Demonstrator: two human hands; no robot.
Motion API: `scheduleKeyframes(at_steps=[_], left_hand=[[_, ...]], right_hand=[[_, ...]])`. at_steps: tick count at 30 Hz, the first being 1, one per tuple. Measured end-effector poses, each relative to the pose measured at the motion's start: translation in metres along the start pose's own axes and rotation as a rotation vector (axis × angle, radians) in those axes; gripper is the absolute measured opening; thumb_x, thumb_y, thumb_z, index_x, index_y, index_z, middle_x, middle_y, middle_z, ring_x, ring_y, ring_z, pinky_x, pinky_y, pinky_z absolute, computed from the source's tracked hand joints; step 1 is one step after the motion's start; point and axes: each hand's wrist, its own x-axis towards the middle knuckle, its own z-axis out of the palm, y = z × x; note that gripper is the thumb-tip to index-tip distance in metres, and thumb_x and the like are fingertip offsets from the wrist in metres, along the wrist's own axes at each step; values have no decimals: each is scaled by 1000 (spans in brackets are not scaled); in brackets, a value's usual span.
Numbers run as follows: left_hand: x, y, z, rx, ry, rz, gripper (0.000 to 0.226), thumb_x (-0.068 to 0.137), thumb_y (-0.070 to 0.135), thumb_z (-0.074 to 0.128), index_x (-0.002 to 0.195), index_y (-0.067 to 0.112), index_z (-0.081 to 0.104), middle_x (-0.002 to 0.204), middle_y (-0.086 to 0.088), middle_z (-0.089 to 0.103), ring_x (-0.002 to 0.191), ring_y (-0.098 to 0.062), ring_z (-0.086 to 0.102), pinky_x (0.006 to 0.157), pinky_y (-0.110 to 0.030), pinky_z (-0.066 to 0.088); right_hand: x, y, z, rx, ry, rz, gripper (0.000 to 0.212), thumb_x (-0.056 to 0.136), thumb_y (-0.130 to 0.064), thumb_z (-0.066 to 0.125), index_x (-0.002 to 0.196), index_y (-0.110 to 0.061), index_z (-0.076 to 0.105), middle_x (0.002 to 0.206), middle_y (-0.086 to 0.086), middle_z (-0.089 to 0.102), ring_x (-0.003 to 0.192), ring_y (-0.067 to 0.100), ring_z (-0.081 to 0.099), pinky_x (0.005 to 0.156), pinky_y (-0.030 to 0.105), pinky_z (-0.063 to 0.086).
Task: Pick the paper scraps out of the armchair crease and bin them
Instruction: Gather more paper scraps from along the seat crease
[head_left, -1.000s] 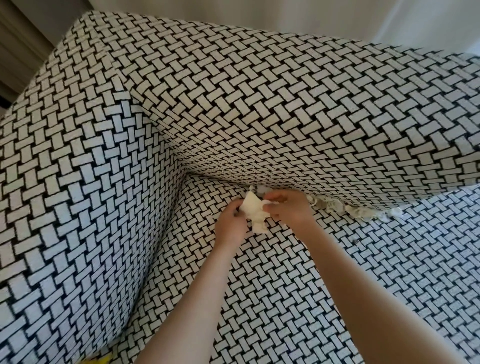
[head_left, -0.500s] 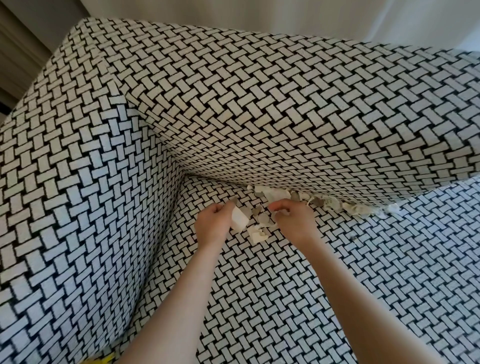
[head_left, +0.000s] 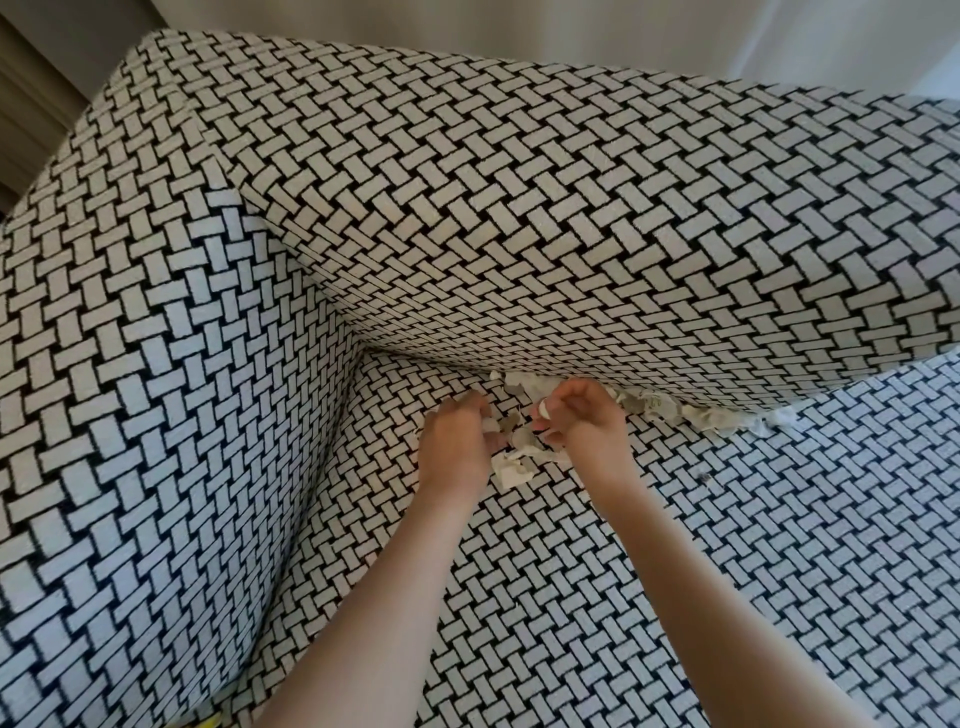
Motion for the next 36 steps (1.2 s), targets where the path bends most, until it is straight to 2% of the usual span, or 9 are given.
scheduleKeyframes(at_steps=[2, 5, 11, 16, 21, 24, 29, 32, 36], left_hand=[[3, 0, -1, 5, -23, -9, 23, 86, 24, 63, 100, 7, 58, 99, -11, 62, 94, -27, 56, 76, -35, 47], [4, 3, -6, -5, -77, 83, 25, 94, 26, 49, 84, 5, 56, 80, -8, 58, 76, -24, 54, 61, -26, 38], [9, 8, -13, -717, -45, -278, 21, 97, 13, 37, 79, 9, 47, 56, 1, 37, 46, -11, 30, 35, -14, 23], [20, 17, -15, -1006, -66, -510, 27, 94, 1, 28, 94, 13, 52, 65, -3, 52, 53, -12, 43, 48, -20, 37], [32, 28, -9, -865, -103, -585, 34, 88, -1, 32, 68, 12, 56, 57, -2, 42, 49, -13, 33, 46, -23, 24], [33, 35, -3, -663, -72, -483, 19, 89, 11, 42, 75, 8, 55, 62, -2, 46, 51, -13, 35, 47, -25, 27], [32, 37, 13, -289, -1, -128, 23, 88, 22, 57, 104, 9, 67, 90, -2, 66, 62, -9, 53, 47, -7, 38], [33, 38, 16, -240, 26, -114, 27, 85, 26, 62, 108, 12, 69, 98, -3, 70, 79, -15, 62, 66, -21, 45], [38, 37, 17, -107, 34, -72, 24, 90, 27, 58, 99, 9, 71, 89, -8, 70, 69, -16, 58, 58, -23, 39]], right_hand=[[4, -7, 3, 291, -24, 252, 28, 91, 9, 37, 73, -11, 46, 62, 7, 54, 48, 15, 50, 51, 23, 43], [13, -13, 5, 66, -46, 486, 33, 90, 4, 29, 65, -9, 45, 48, 4, 42, 42, 15, 34, 45, 23, 28], [6, 11, 16, -1093, -159, -77, 18, 92, -26, 48, 106, -16, 50, 87, 3, 65, 75, 17, 54, 55, 25, 35], [8, 8, 15, -1041, -275, -17, 18, 92, -22, 46, 86, -8, 56, 72, 4, 58, 69, 19, 53, 54, 25, 35], [2, -10, 1, -43, -155, 466, 29, 89, 0, 34, 63, -8, 46, 55, 7, 43, 47, 16, 36, 43, 22, 30], [3, -7, -15, 183, -87, 544, 34, 82, 10, 26, 57, -7, 42, 53, 6, 42, 43, 14, 36, 37, 19, 31], [11, 6, -35, -200, 132, 214, 21, 89, -11, 45, 76, -13, 62, 51, -5, 47, 40, 8, 39, 39, 18, 30], [17, 17, -41, -687, 237, -224, 21, 93, -29, 53, 104, -18, 67, 65, -7, 55, 55, 13, 46, 50, 19, 35], [25, 16, -37, -985, 141, -199, 27, 93, -27, 47, 116, -21, 58, 95, 0, 65, 77, 18, 56, 57, 23, 37]])
